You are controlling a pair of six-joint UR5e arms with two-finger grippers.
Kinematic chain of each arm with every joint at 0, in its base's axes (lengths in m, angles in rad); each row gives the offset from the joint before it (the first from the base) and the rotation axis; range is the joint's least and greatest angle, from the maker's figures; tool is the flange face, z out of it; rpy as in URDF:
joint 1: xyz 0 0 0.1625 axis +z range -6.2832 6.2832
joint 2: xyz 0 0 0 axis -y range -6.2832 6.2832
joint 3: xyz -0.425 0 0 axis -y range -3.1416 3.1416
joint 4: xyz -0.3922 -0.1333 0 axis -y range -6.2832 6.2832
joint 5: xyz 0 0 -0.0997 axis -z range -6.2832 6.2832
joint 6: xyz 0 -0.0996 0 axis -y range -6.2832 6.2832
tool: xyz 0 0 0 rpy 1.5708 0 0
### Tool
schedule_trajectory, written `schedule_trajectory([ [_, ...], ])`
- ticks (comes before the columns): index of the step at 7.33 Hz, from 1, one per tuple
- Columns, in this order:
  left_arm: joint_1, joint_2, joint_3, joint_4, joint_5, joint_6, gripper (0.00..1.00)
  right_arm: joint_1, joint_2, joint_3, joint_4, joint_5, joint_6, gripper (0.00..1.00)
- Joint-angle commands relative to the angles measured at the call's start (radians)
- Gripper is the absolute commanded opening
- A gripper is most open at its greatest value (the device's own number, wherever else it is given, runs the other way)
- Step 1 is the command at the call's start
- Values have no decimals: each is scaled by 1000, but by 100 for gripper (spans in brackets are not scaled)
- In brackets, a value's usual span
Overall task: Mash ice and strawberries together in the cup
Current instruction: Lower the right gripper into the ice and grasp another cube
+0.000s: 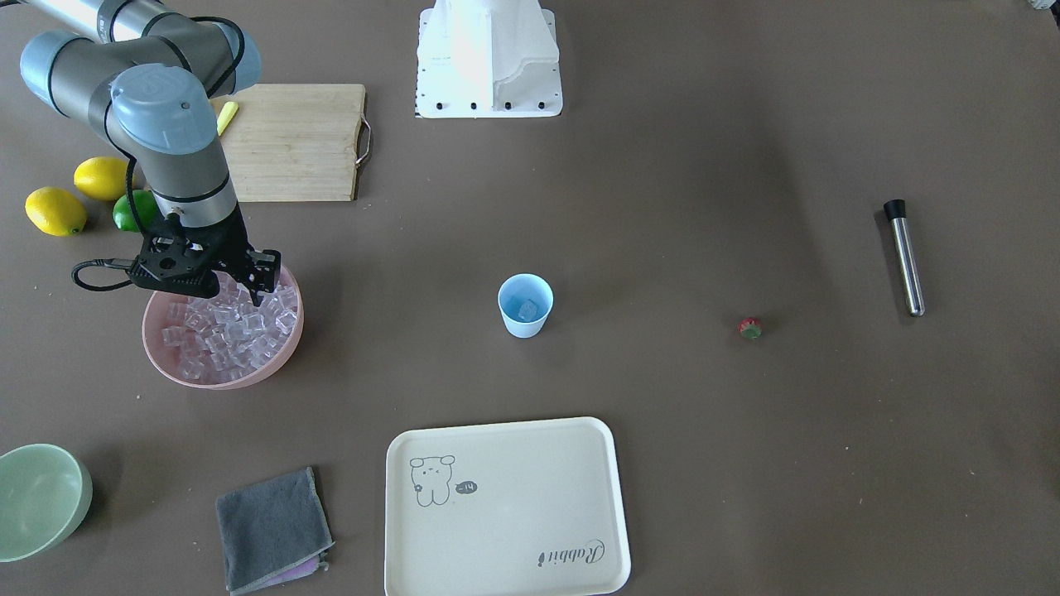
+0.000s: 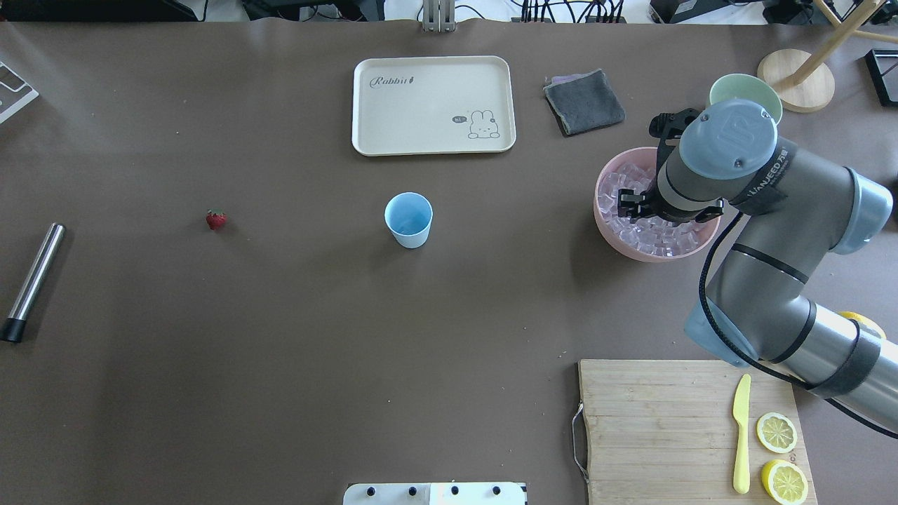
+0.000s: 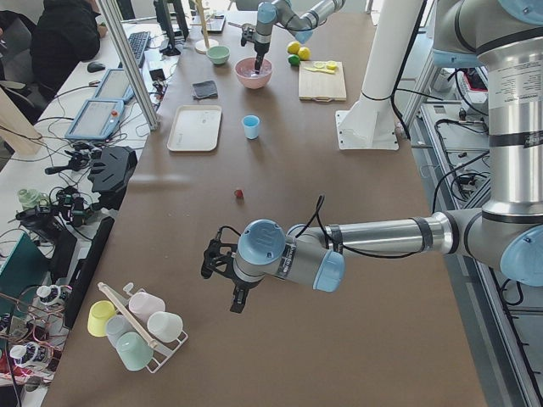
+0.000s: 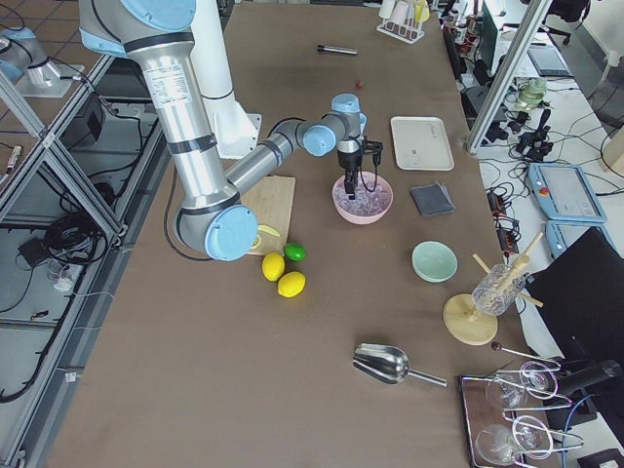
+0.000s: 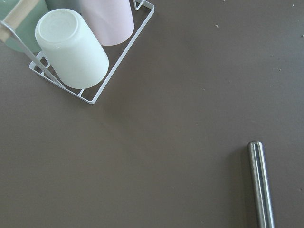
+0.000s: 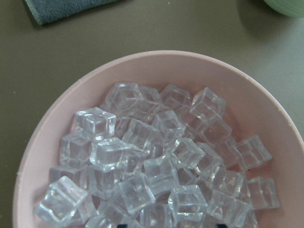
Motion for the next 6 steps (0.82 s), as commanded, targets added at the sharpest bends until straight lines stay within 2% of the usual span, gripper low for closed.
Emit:
schedule_trajectory([
  [1, 0, 0, 1, 0, 2, 1, 98, -26, 1, -1, -3, -19, 6, 53],
  [3, 0, -2, 1, 0, 3, 1, 98, -21, -7, 4, -3, -23, 6, 53],
  [4, 0, 0, 1, 0, 3, 3, 98, -23, -5, 2, -3, -25, 6, 41],
  [6, 0, -2, 2, 0, 3, 3, 98, -23, -7, 4, -3, -25, 6, 28],
])
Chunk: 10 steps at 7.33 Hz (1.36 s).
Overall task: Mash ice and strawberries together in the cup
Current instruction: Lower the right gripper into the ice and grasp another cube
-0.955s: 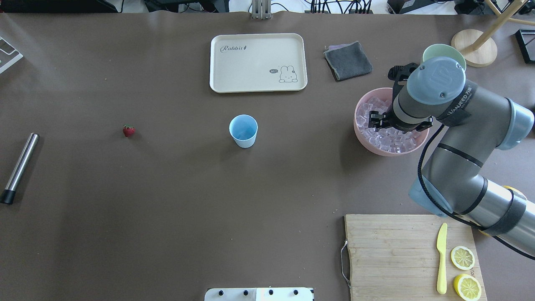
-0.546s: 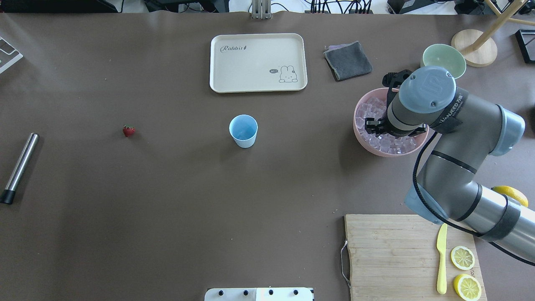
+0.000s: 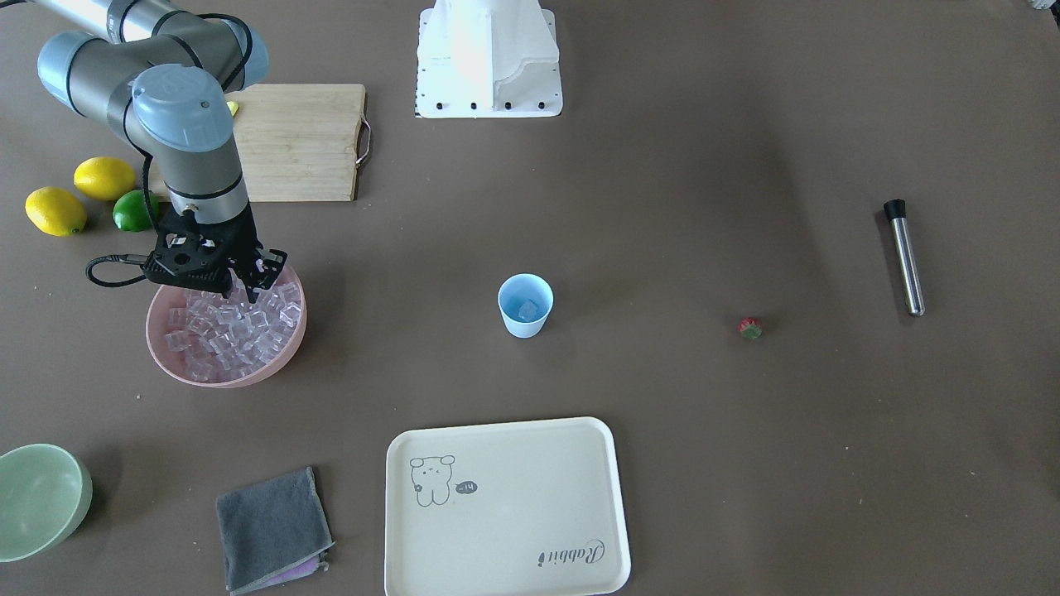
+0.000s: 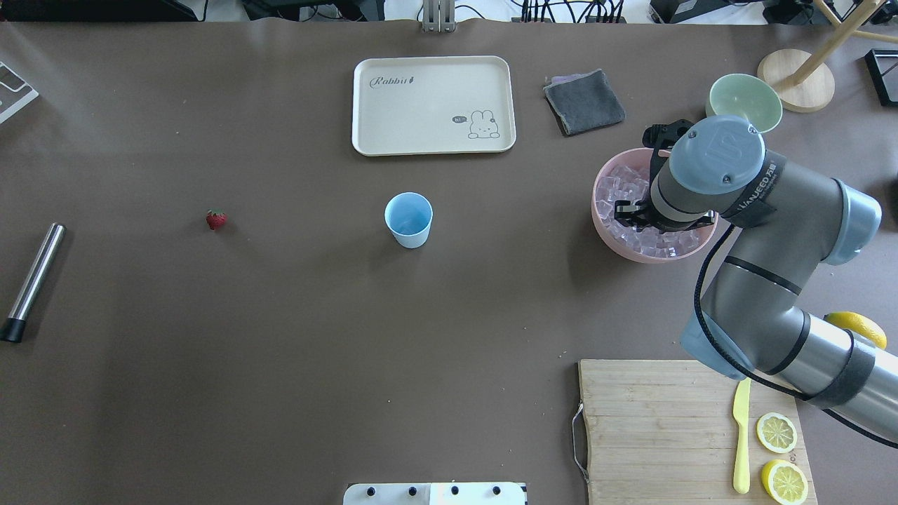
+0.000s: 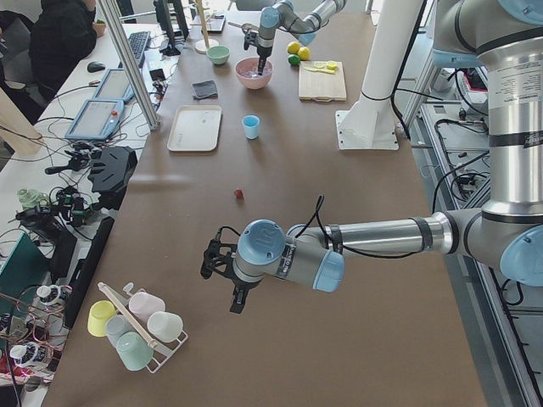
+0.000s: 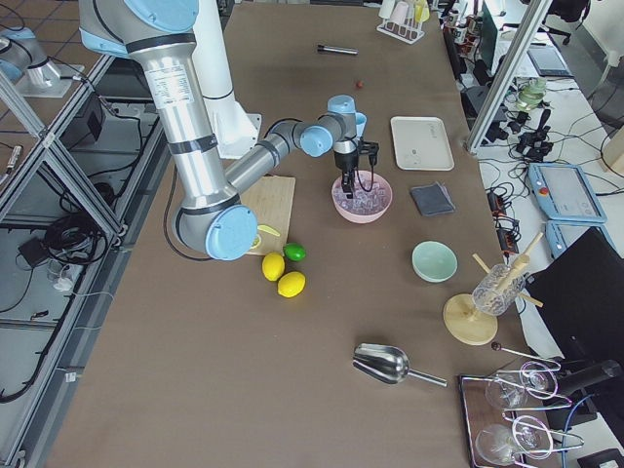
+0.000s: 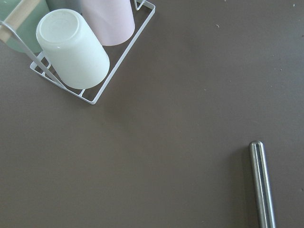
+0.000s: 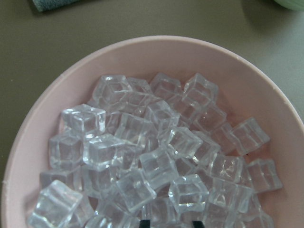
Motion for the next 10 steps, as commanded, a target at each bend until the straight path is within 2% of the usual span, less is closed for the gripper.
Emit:
schedule_trajectory([
  [1, 0, 0, 1, 0, 0, 2, 98, 0, -1, -1, 0, 0, -1, 26],
  [4, 0, 0, 2, 0, 0, 0, 98, 36, 11, 8, -2, 25, -16, 26],
  [5, 0, 0, 4, 0, 0, 0, 98, 46, 27, 16, -26, 51, -16, 33],
  [6, 0, 0, 2, 0, 0, -1, 98, 47, 68, 13, -67, 50, -16, 55],
  [8, 1, -2, 5, 1, 2, 0, 98, 21, 100, 10, -109, 33, -4, 60],
  [10, 2, -10, 7, 1, 3, -1, 98, 15, 67, 10, -110, -2, -14, 59],
])
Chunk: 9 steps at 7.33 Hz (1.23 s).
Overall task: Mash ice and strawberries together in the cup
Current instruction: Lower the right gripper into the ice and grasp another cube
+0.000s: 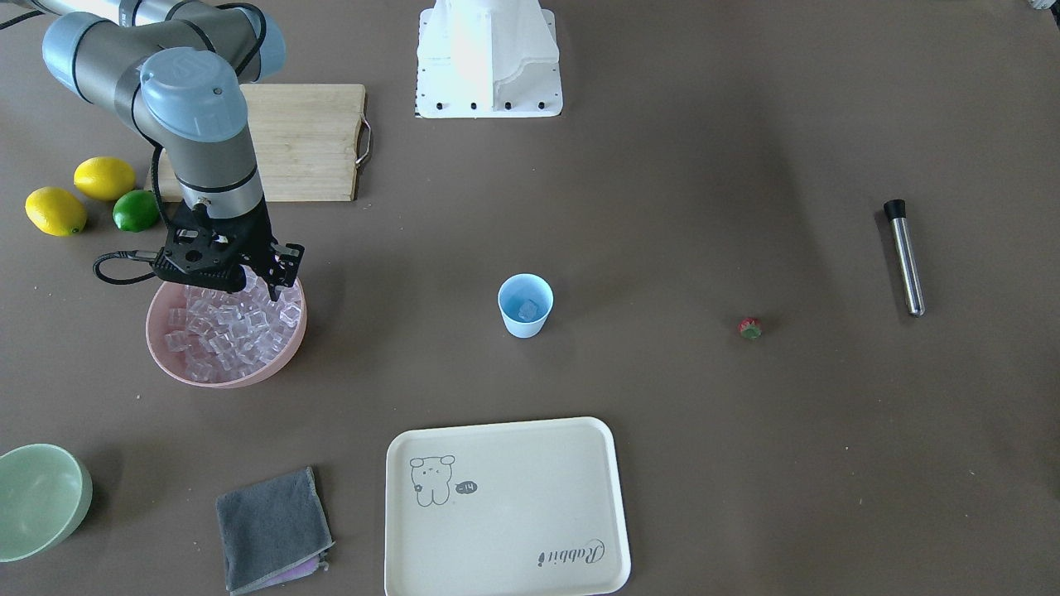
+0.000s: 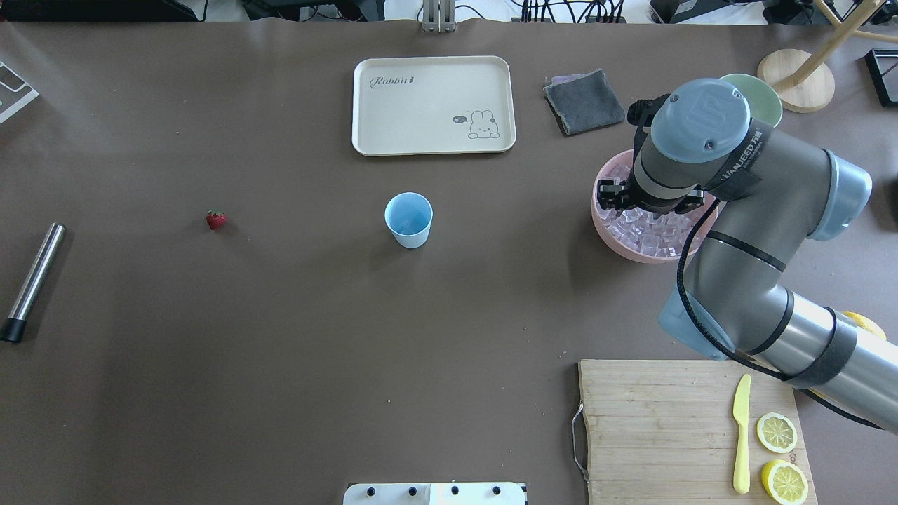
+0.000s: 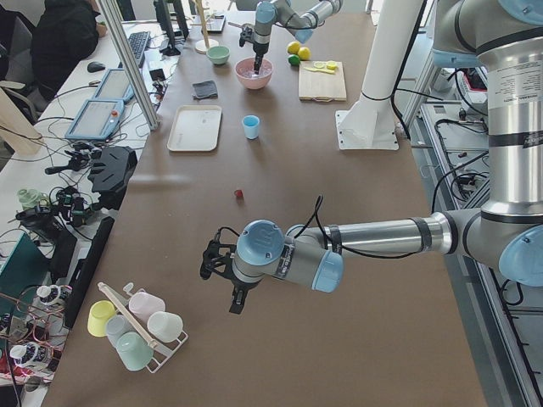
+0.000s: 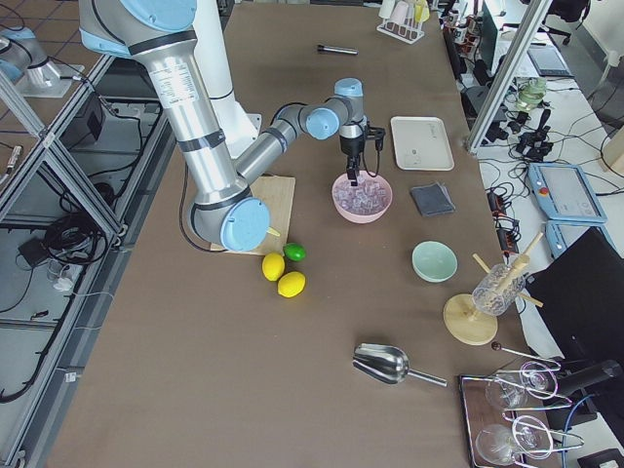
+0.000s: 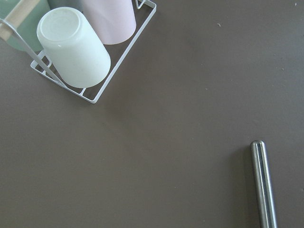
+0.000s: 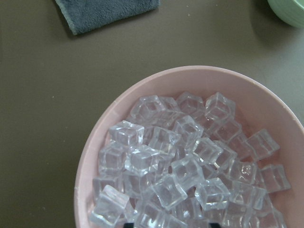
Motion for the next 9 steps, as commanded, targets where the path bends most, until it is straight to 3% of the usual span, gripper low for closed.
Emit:
schedule_trajectory([
  [1, 0, -3, -2, 0, 1, -2, 98, -8, -33, 0, -2, -31, -3, 57],
  [2, 0, -5, -1, 0, 1, -2, 98, -12, -42, 0, -4, -43, -1, 52],
  [7, 0, -14, -2, 0, 1, -2, 98, -46, -48, -3, -2, -65, 14, 51],
  [9, 0, -22, 2, 2, 1, -2, 98, -51, -51, -1, -4, -65, 16, 45],
])
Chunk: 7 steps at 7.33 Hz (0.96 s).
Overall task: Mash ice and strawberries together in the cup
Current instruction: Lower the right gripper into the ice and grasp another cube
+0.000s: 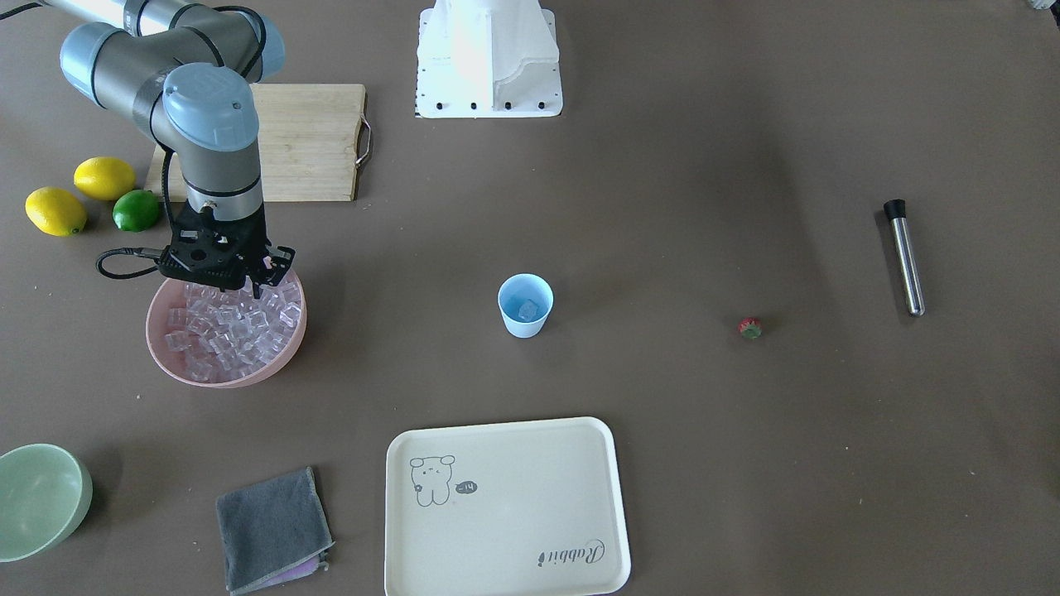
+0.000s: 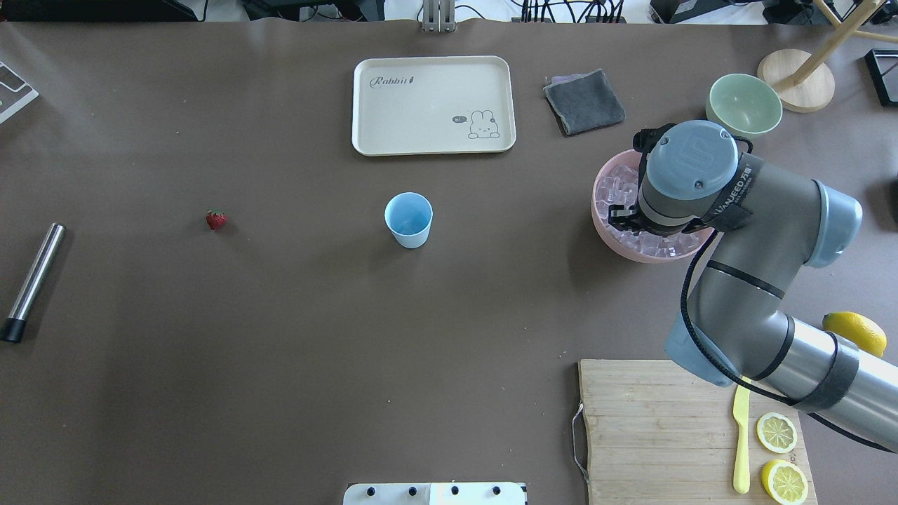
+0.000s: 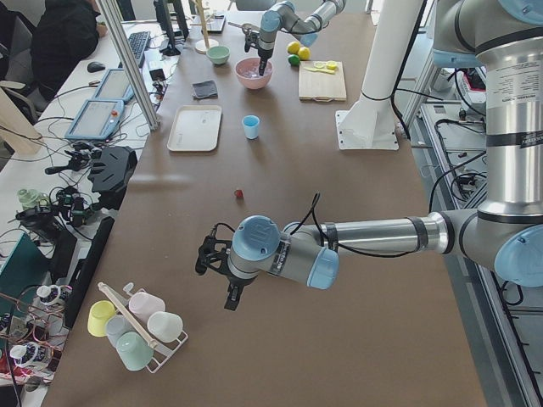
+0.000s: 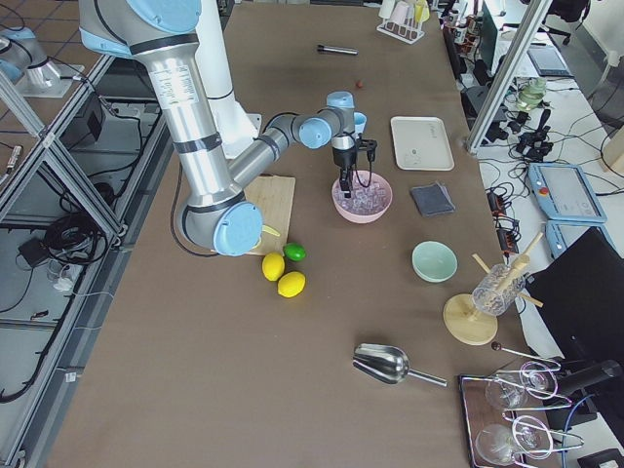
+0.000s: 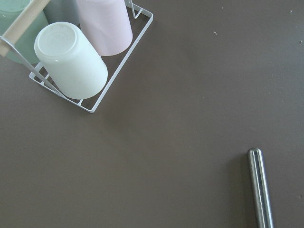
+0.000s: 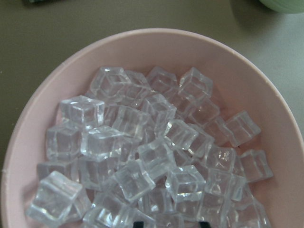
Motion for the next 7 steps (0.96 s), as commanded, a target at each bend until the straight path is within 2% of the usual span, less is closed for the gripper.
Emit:
schedule_trajectory([
  [1, 0, -2, 1, 1, 0, 0, 98, -5, -4, 1, 0, 0, 1, 45],
  [2, 0, -2, 2, 1, 0, 0, 98, -8, -4, 2, 0, -6, 1, 42],
  [3, 0, -2, 1, 1, 0, 0, 98, -8, -4, 1, 0, -8, 1, 33],
  [4, 0, -2, 2, 1, 0, 0, 98, -8, -1, 1, -1, -8, 0, 29],
  [7, 0, -2, 4, 1, 0, -1, 98, 13, 10, 5, -3, 4, -17, 25],
])
